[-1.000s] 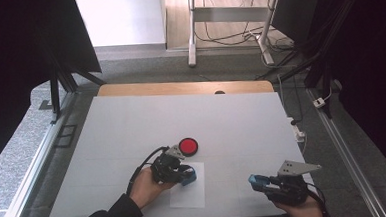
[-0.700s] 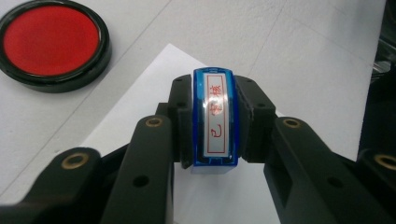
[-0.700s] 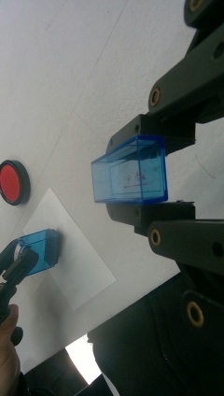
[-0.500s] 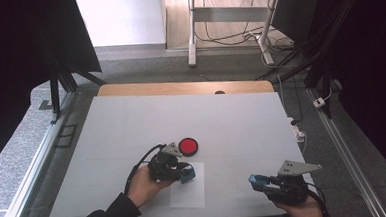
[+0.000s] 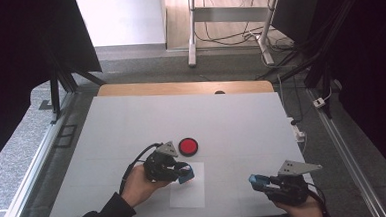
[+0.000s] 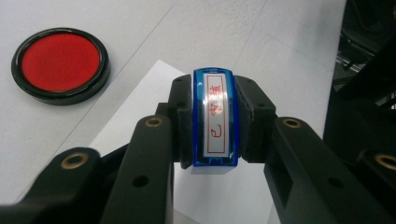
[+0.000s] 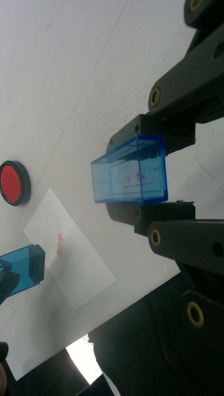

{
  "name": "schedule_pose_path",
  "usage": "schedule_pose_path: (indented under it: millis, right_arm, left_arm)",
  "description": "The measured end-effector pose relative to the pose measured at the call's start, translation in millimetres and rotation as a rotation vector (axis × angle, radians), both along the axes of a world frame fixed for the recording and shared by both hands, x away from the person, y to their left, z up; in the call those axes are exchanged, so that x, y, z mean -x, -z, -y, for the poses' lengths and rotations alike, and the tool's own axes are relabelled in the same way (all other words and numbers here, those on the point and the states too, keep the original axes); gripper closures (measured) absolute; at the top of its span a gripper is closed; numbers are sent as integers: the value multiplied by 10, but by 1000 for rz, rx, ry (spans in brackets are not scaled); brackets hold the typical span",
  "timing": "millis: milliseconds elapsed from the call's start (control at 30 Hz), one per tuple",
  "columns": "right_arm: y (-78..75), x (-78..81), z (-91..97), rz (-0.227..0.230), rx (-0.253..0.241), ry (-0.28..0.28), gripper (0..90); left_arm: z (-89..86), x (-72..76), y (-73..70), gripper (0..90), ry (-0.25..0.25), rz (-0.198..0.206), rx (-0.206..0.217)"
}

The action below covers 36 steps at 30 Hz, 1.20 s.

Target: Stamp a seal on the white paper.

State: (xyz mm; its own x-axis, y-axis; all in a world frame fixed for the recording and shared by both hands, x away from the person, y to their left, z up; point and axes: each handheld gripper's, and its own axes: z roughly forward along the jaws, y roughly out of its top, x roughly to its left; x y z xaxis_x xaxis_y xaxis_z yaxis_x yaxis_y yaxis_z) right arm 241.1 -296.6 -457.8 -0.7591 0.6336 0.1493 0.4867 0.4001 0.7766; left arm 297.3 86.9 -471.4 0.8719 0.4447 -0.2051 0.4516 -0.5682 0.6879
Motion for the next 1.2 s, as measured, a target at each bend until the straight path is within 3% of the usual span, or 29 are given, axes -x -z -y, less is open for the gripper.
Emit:
schedule_pose_path:
  millis: [500, 1200]
  right_arm:
    - [-1, 1, 0, 1, 0, 1, 684]
    - [1, -2, -3, 1, 4, -2, 683]
  left_arm:
    - [-157, 75, -160, 704, 3, 44, 58]
    - [-363, 144, -393, 703, 11, 91, 172]
